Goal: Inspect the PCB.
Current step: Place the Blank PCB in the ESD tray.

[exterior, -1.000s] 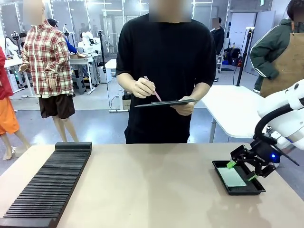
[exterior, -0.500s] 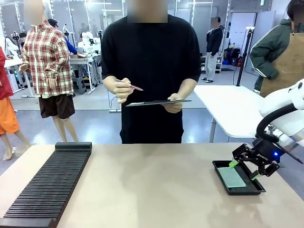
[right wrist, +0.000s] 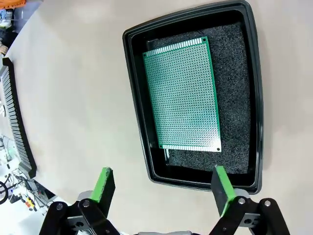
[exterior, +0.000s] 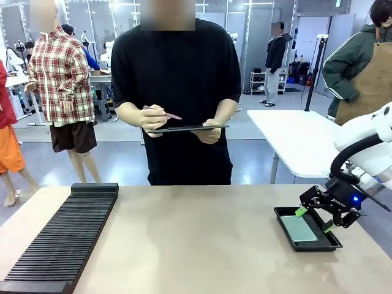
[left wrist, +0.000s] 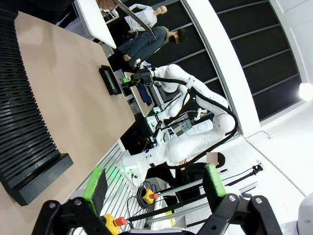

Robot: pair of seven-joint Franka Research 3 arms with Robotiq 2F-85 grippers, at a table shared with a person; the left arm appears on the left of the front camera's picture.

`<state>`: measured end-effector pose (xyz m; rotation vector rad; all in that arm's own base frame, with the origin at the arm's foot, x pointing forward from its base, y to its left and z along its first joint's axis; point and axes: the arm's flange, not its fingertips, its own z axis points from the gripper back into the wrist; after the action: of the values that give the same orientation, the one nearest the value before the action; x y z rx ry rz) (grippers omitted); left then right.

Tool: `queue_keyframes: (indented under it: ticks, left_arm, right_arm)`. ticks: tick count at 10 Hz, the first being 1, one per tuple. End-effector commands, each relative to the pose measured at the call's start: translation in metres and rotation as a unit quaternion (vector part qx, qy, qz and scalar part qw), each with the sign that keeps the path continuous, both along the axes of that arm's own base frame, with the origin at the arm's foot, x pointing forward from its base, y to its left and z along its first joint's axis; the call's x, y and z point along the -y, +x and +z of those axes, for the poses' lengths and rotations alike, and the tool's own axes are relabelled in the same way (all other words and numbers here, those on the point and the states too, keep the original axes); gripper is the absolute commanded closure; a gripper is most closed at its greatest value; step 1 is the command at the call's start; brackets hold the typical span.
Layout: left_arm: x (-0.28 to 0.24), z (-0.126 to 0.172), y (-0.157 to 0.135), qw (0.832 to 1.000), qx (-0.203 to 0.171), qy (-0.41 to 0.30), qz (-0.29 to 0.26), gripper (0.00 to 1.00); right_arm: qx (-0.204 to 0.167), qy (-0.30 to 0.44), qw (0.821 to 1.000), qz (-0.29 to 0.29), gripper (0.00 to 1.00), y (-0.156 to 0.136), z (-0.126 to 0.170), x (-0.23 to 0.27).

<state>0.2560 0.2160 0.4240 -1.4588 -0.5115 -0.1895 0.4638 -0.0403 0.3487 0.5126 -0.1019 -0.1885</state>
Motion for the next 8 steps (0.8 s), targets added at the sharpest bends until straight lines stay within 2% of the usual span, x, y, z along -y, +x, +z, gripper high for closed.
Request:
queue_keyframes:
  ticks: [1,6,8]
  left_arm:
    - [0.001,0.003,-0.002,1.000,-0.002,0.006,0.001,0.00]
    - [0.001,0.003,-0.002,1.000,-0.002,0.006,0.001,0.00]
    - [0.001,0.003,-0.002,1.000,-0.002,0.006,0.001,0.00]
  right_arm:
    - [0.009,0.008,1.000,0.003,0.00,0.004,-0.003,-0.001]
    - [0.000,0.000,1.000,0.000,0.00,0.000,0.000,0.000]
    - [-0.015,0.042,0.999,-0.004,0.00,-0.022,0.053,0.013]
